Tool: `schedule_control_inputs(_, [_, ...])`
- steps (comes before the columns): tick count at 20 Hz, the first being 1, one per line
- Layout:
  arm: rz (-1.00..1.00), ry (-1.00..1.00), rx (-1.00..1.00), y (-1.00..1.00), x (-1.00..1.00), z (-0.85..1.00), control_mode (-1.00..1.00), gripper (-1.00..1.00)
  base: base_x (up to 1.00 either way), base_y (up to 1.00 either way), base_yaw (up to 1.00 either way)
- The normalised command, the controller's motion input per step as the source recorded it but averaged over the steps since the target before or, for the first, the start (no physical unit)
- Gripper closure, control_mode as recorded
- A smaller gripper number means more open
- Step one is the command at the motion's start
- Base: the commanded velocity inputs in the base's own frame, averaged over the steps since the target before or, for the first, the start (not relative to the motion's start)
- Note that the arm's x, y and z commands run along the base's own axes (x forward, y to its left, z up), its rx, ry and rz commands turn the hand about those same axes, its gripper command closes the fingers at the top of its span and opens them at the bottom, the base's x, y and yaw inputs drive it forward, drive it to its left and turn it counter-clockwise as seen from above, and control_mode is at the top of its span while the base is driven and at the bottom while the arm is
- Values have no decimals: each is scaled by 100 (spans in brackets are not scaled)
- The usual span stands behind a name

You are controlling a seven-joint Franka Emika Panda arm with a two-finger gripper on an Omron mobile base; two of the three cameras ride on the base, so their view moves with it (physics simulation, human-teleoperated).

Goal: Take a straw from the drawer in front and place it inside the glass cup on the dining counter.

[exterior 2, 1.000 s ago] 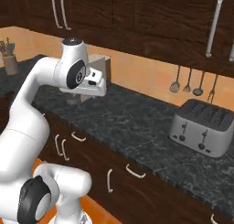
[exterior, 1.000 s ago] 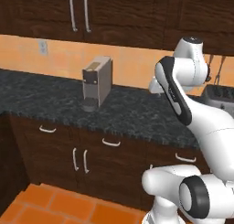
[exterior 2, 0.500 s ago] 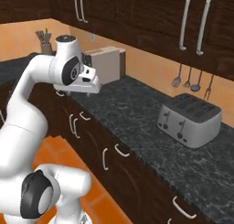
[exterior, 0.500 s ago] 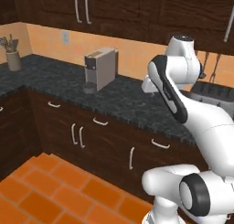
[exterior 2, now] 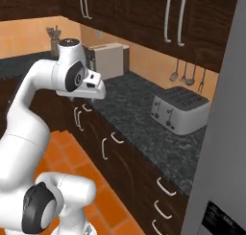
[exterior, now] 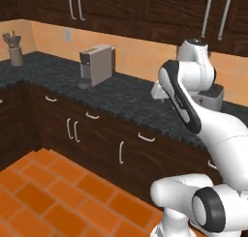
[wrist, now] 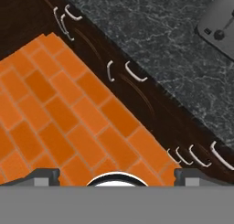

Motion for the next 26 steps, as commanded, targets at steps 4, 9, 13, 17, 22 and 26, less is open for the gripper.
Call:
schedule_control_inputs(4, [0, 0, 0, 0, 0, 0, 100, -100, 40, -36, 36])
schedule_control_inputs(9, [7, 0, -2, 0, 0, 0, -100, -100, 12, -9, 14])
schedule_control_inputs(13, [-2, -8, -30, 40, 2, -27, -100, -100, 0, 0, 0])
schedule_control_inputs(17, [-5, -15, -45, 59, 16, -59, -100, -100, 0, 0, 0])
schedule_control_inputs(22, [-5, -13, -49, 39, 20, -71, -100, -100, 0, 0, 0])
schedule_control_inputs(26, [-2, -4, -42, 10, 20, -87, -100, -100, 0, 0, 0])
